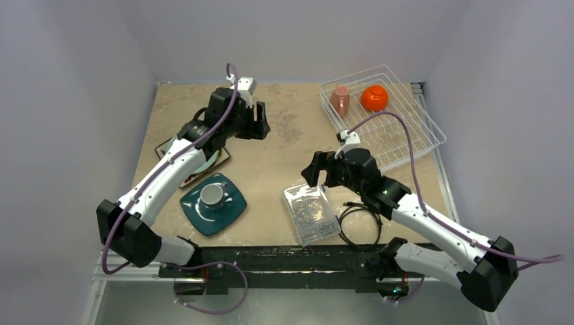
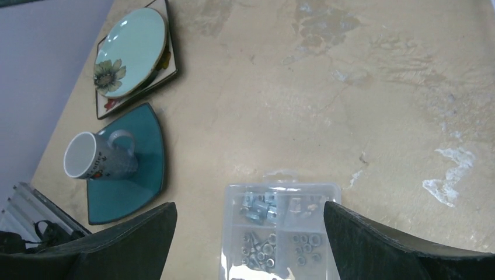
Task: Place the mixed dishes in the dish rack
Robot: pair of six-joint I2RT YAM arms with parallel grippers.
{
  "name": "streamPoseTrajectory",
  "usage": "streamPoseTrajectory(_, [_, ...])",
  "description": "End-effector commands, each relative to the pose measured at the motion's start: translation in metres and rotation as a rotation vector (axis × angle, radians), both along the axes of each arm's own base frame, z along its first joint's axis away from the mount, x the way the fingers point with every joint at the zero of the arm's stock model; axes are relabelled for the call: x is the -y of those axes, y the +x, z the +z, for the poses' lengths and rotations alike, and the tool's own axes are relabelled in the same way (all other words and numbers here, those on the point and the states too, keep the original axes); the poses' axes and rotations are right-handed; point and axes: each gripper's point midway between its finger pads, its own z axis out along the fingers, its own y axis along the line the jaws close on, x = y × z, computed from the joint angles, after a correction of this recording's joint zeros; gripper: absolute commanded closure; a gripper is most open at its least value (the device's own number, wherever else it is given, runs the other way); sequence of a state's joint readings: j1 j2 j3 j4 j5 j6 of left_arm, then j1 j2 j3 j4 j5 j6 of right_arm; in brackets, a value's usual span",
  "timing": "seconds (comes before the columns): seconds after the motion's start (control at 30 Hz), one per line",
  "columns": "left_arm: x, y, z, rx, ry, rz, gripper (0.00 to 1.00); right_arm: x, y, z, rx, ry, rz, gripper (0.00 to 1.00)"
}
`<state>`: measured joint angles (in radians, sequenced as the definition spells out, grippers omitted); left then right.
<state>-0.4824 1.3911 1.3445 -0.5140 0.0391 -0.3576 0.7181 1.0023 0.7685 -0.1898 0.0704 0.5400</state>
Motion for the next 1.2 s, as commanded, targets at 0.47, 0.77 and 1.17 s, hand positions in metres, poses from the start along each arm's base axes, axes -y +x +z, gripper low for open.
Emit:
streamPoseTrajectory(0.47, [-0.094, -0.143, -0.075, -0.260, 0.054, 0.240, 0.34, 0.006, 0.000, 0.014, 0.235, -0.036, 0.048, 0.01])
streamPoseTrajectory(0.77, [-0.118, -0.156, -0.115, -0.408, 0.071, 0.490, 0.48, 0.003, 0.002, -0.019, 0.231, -0.110, 0.099, 0.01])
streamPoseTrajectory(1.17, [-0.131, -0.133, -0.110, -0.560, -0.286, 0.944, 0.46, 0.002, -0.003, -0.026, 0.221, -0.093, 0.110, 0.01])
